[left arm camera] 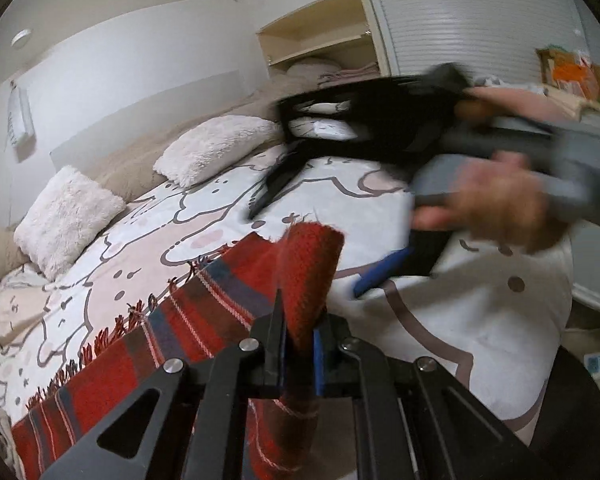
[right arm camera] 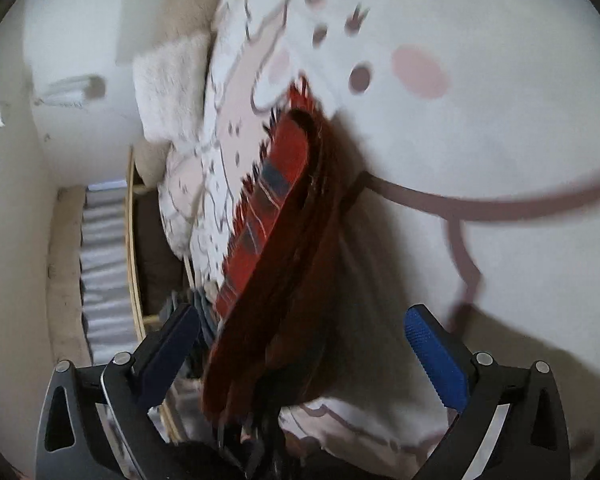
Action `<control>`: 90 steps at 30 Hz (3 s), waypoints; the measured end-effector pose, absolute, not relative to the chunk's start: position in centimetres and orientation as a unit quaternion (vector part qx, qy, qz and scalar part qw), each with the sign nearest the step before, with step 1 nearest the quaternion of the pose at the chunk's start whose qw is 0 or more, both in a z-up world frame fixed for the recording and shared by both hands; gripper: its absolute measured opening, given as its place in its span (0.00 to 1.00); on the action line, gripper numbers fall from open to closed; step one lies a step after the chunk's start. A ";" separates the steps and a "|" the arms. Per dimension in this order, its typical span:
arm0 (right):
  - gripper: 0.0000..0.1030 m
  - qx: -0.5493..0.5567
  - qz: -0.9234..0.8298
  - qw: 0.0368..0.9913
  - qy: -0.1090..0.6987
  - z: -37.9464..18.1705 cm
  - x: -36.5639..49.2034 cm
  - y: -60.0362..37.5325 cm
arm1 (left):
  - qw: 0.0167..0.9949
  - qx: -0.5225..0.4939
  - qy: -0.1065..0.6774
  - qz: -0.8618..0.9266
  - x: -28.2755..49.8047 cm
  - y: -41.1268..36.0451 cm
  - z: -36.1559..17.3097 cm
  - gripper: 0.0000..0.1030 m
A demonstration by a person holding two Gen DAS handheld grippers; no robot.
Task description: Fold clothes
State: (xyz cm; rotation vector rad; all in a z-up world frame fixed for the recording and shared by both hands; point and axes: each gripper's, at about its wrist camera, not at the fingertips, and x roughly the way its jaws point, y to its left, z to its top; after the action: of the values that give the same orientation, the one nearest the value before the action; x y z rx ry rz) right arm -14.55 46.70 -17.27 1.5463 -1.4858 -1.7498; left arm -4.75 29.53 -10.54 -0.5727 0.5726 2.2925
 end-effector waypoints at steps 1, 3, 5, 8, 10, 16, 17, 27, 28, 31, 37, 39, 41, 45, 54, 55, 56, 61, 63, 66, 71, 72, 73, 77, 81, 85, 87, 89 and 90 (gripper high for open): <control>1.00 0.555 -0.614 0.200 -0.524 -17.7 -15.8 46.3 | 0.349 -0.221 0.224 0.883 -4.6 29.7 -10.7 0.10; 0.99 0.567 -0.604 0.229 -0.512 -18.4 -18.3 45.5 | 0.354 -0.223 0.227 0.879 -4.2 29.9 -10.9 0.10; 0.91 0.581 -0.606 0.238 -0.488 -19.0 -20.7 45.0 | 0.357 -0.223 0.231 0.877 -3.9 30.1 -11.1 0.10; 0.58 0.593 -0.615 0.233 -0.465 -19.5 -22.8 44.9 | 0.359 -0.233 0.222 0.876 -3.9 30.2 -11.3 0.10; 0.27 0.598 -0.621 0.225 -0.453 -19.8 -23.8 45.1 | 0.356 -0.239 0.212 0.878 -4.1 30.1 -11.3 0.10; 0.13 0.587 -0.655 0.218 -0.422 -17.7 -23.5 44.7 | 0.336 -0.232 0.161 0.898 -4.4 28.1 -9.4 0.10; 0.13 0.583 -0.667 0.217 -0.411 -16.8 -23.3 44.3 | 0.332 -0.229 0.150 0.902 -4.4 27.5 -8.8 0.10; 0.13 0.548 -0.743 0.270 -0.272 -4.4 -23.7 31.6 | 0.240 -0.188 0.065 0.950 -1.8 16.6 -4.3 0.10; 0.13 0.546 -0.746 0.279 -0.259 -3.7 -23.9 29.8 | 0.226 -0.186 0.056 0.955 -1.6 15.2 -3.9 0.10; 0.13 0.544 -0.749 0.302 -0.229 -2.4 -24.7 23.7 | 0.182 -0.194 0.036 0.963 -1.5 11.0 -4.1 0.10; 0.13 0.565 -0.742 0.317 -0.172 -4.7 -25.4 12.3 | 0.092 -0.222 0.002 0.971 -1.6 2.7 -5.4 0.10; 0.13 0.578 -0.733 0.320 -0.162 -5.9 -25.4 9.2 | 0.067 -0.238 -0.021 0.969 -1.6 -0.1 -6.4 0.10; 0.13 0.587 -0.729 0.320 -0.148 -7.0 -25.3 6.2 | 0.043 -0.258 -0.043 0.964 -1.8 -2.7 -7.6 0.10; 0.13 0.609 -0.727 0.297 -0.114 -9.6 -25.9 1.1 | 0.011 -0.314 -0.087 0.946 -3.0 -6.8 -10.5 0.10; 0.14 0.647 -0.726 0.227 -0.043 -14.5 -26.8 -4.1 | 0.015 -0.373 -0.150 0.916 -4.4 -9.4 -14.7 0.10; 0.21 0.640 -0.731 0.232 -0.043 -14.4 -26.8 -4.3 | 0.015 -0.374 -0.153 0.914 -4.5 -9.6 -14.9 0.11; 0.31 0.632 -0.734 0.242 -0.047 -14.1 -26.7 -4.4 | 0.015 -0.377 -0.158 0.913 -4.7 -9.7 -15.0 0.12; 0.92 0.565 -0.758 0.308 -0.111 -10.1 -26.3 -2.5 | 0.012 -0.384 -0.171 0.907 -4.7 -10.0 -15.3 0.16; 0.92 0.538 -0.761 0.338 -0.133 -7.9 -25.7 -0.3 | 0.009 -0.386 -0.176 0.906 -4.5 -10.1 -15.2 0.21; 0.92 0.508 -0.777 0.348 -0.129 -5.5 -23.9 3.5 | -0.008 -0.384 -0.178 0.906 -4.0 -10.8 -14.8 0.50; 0.66 0.473 -0.817 0.316 -0.092 -4.5 -18.8 10.8 | -0.058 -0.381 -0.173 0.906 -2.4 -13.8 -13.9 0.60; 0.58 0.473 -0.821 0.306 -0.093 -4.9 -17.8 12.0 | -0.067 -0.378 -0.165 0.908 -2.0 -14.0 -13.1 0.60; 0.54 0.475 -0.822 0.300 -0.092 -5.4 -17.0 12.8 | -0.075 -0.375 -0.156 0.910 -1.5 -14.3 -12.3 0.60; 0.52 0.480 -0.825 0.290 -0.063 -8.0 -13.7 13.6 | -0.043 -0.361 -0.117 0.924 -2.0 -13.8 -9.2 0.60; 0.52 0.474 -0.825 0.308 -0.017 -9.9 -10.1 12.1 | 0.047 -0.369 -0.085 0.924 -5.4 -9.8 -7.1 0.60; 0.52 0.463 -0.832 0.306 0.008 -10.9 -8.5 11.3 | 0.134 -0.419 -0.073 0.895 -11.6 -4.9 -7.6 0.60; 0.52 0.457 -0.835 0.306 0.007 -11.0 -8.1 11.6 | 0.155 -0.446 -0.052 0.880 -15.0 -2.4 -8.7 0.60; 0.52 0.452 -0.835 0.313 -0.005 -11.0 -7.9 12.1 | 0.161 -0.473 -0.038 0.865 -18.3 -1.1 -10.4 0.60; 0.52 0.453 -0.834 0.315 -0.007 -11.2 -7.9 12.3 | 0.161 -0.485 -0.034 0.859 -19.6 -0.8 -11.1 0.60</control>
State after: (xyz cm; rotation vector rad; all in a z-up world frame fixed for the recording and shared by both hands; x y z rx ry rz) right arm -7.93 12.25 -11.21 1.1927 -0.0174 -2.1983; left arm -19.56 -0.78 -11.12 -1.3842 -0.0966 2.4528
